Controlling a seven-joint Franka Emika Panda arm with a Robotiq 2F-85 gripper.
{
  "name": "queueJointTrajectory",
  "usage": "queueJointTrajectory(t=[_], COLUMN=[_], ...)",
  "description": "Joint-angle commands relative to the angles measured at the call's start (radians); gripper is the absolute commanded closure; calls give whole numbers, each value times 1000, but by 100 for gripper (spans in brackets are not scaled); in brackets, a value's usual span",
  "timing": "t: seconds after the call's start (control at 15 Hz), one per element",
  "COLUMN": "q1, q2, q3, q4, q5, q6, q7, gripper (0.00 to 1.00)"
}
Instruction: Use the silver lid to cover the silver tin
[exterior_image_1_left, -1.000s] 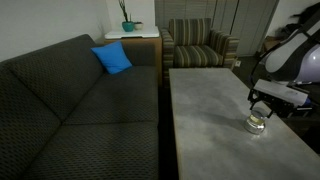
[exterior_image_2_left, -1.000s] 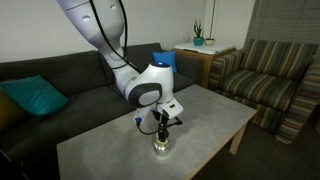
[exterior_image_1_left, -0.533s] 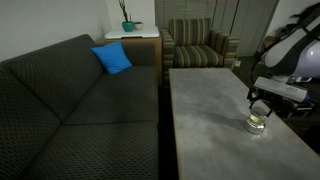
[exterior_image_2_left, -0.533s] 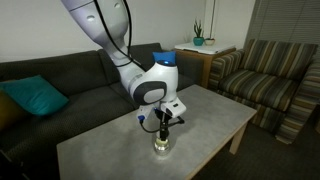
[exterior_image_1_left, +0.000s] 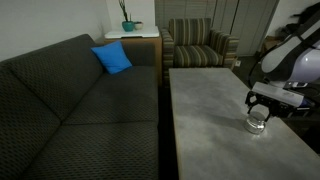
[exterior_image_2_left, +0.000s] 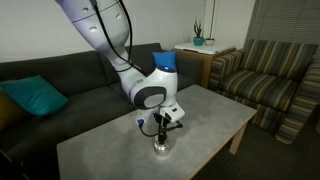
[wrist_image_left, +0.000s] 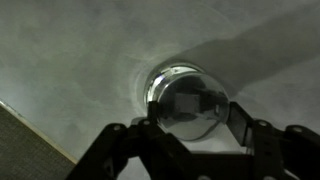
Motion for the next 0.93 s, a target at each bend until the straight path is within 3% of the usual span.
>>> queueJointTrajectory(t=[0.0,0.87], q1=[-21,-2], q2=[31,0], q3=[19,8], q4=[43,-5], q5=[16,20], q6=[-1,36], q7=[-32,-17], gripper=[56,56])
